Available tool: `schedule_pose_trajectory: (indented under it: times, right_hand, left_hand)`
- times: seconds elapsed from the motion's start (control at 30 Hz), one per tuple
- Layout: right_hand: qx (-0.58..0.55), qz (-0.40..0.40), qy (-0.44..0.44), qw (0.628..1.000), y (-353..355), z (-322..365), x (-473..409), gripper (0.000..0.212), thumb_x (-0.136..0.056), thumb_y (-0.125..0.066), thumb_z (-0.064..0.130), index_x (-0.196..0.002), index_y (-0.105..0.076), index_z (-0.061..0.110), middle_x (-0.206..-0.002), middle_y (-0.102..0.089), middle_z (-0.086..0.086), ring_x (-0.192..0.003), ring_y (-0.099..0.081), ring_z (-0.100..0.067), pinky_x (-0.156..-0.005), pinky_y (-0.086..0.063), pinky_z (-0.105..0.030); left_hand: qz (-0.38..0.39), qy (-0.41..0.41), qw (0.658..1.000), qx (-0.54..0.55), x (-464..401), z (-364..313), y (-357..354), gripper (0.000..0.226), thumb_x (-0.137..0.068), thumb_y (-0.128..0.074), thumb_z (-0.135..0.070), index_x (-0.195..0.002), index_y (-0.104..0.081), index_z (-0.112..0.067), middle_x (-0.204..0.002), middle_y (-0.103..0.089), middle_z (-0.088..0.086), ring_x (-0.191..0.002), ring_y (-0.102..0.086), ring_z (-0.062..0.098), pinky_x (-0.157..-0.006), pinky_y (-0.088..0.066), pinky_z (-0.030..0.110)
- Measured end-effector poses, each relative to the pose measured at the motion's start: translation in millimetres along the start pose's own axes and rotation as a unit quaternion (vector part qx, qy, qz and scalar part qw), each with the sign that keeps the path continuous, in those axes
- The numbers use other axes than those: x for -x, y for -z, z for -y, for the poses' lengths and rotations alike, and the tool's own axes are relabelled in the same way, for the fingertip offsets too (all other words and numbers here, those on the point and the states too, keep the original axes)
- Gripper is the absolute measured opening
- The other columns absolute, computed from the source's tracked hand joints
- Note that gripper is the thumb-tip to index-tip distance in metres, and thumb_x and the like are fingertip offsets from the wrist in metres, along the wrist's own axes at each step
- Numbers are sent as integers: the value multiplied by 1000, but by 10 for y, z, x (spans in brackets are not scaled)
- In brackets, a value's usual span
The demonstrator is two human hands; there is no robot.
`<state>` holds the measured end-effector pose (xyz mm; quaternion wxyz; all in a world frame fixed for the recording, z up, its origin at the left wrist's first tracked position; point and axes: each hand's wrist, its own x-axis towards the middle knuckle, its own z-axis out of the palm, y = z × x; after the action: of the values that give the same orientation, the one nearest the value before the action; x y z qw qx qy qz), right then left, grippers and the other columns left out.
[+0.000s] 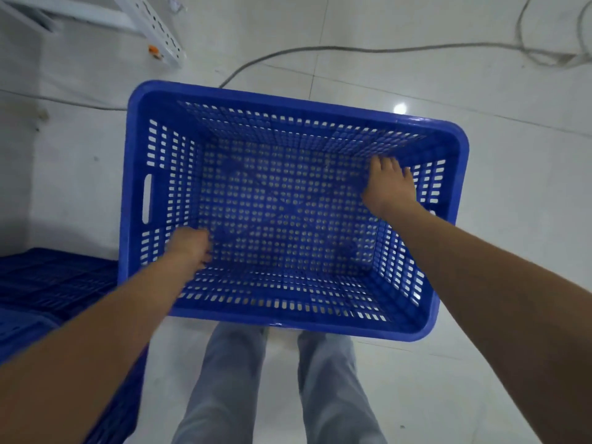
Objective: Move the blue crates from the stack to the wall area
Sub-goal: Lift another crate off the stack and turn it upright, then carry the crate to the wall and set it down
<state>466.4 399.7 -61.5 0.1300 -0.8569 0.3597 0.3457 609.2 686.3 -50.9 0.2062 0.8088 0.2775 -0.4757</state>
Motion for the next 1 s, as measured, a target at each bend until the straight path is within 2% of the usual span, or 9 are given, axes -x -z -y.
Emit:
schedule_pose_trajectory:
  times: [0.07,0.13,0.23,0.4,0.57,0.67,0.77,0.9,1.0]
  right_hand:
    - [-49,28,-54,997,-42,-121,160,53,-92,-47,18,-141,-32,2,-148,-34,-17,-138,-31,-34,-113,-26,-47]
    - [-146,9,-150,978,-72,-314,292,39,-90,-45,14,-126,-46,0,-132,-49,-20,-120,-48,-39,-98,-42,-46]
    - [-265,-20,-275,924,-167,-664,435,34,-88,-44,12,-118,-50,-4,-124,-53,-23,-105,-54,-39,-84,-46,-43]
    - [-361,-15,-427,829,-386,-1018,586,47,-89,-49,12,-132,-38,-3,-135,-42,-20,-116,-50,-38,-90,-47,-44]
    - [-525,-14,-399,751,-677,-901,647,49,-88,-53,14,-132,-41,-1,-96,-50,-11,-89,-49,-28,-77,-42,-36]
    - [-533,-50,-399,744,-735,-825,663,49,-88,-54,15,-133,-36,4,-106,-46,-9,-90,-46,-29,-77,-39,-36]
    - [-543,-32,-393,741,-706,-893,650,53,-88,-56,18,-134,-36,5,-110,-46,-11,-91,-48,-30,-83,-46,-44]
    - [-557,-11,-371,743,-641,-993,596,52,-86,-61,17,-133,-42,5,-124,-54,-19,-92,-52,-32,-86,-48,-46]
    - [-549,-2,-362,753,-662,-1042,603,50,-86,-62,19,-131,-45,5,-118,-57,-18,-91,-53,-32,-84,-48,-44]
  left_hand:
    - [-98,-63,992,-47,-152,-215,351,30,-92,-47,-17,-114,-52,1,-124,-59,23,-95,-59,33,-74,-48,36]
    - [-181,-110,972,-106,-179,-374,609,53,-88,-52,-21,-134,-40,3,-136,-48,24,-117,-52,39,-94,-46,44]
    - [-240,-150,948,-145,-240,-496,824,70,-86,-60,-25,-142,-27,2,-144,-35,22,-130,-40,38,-104,-41,52]
    - [-121,-71,987,-73,-381,-297,872,86,-92,-60,-24,-151,-1,-3,-150,-31,20,-132,-40,34,-105,-38,44]
    - [-20,-41,999,0,-486,-68,938,72,-89,-64,-27,-148,-29,-5,-138,-49,9,-121,-52,33,-93,-44,39]
    - [-7,-46,999,3,-514,-49,952,61,-91,-62,-27,-143,-39,-4,-140,-50,14,-124,-51,32,-93,-43,35]
    - [20,-50,999,-3,-503,-57,1027,54,-92,-59,-27,-139,-44,-6,-141,-50,11,-124,-50,29,-100,-40,34]
    - [43,-39,998,15,-526,-37,1123,49,-92,-58,-29,-137,-47,-12,-135,-51,3,-110,-46,20,-98,-36,29]
    - [33,-41,998,23,-576,-47,1084,52,-92,-58,-31,-138,-46,-10,-140,-49,1,-122,-47,25,-99,-34,30]
